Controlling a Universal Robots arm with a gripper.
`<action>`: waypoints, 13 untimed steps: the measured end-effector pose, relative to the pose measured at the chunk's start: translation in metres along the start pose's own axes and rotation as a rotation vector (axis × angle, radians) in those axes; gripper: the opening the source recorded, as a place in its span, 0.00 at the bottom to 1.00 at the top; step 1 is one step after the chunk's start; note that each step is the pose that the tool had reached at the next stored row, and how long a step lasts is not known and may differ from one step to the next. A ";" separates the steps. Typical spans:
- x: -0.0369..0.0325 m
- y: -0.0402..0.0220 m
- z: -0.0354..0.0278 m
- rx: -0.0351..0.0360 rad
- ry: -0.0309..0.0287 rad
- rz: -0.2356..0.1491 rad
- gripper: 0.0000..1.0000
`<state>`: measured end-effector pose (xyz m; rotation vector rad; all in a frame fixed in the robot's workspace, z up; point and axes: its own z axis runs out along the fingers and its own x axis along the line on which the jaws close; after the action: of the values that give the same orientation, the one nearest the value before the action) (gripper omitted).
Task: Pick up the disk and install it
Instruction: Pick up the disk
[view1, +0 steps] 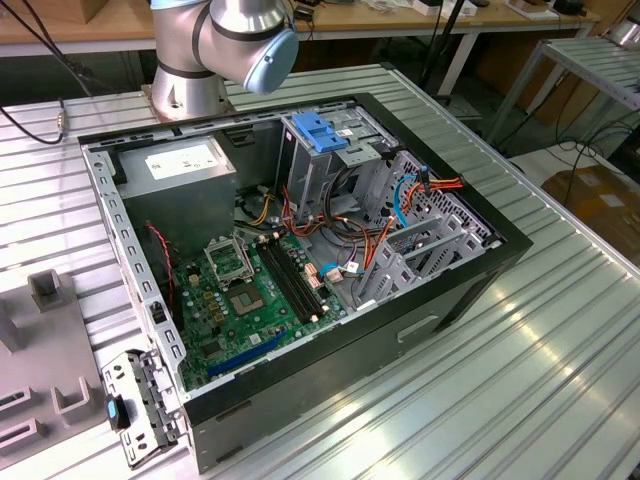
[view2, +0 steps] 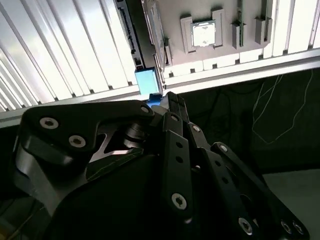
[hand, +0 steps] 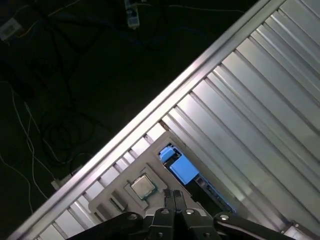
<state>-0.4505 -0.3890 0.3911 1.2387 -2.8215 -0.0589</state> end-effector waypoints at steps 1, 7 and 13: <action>0.0000 0.0000 0.0000 0.0008 0.0011 -0.019 0.11; 0.0002 0.0002 0.0001 0.0107 0.0137 -0.120 0.11; 0.0002 0.0002 0.0002 0.0166 0.0206 -0.243 0.11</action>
<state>-0.4508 -0.3891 0.3909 1.5693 -2.6440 -0.0334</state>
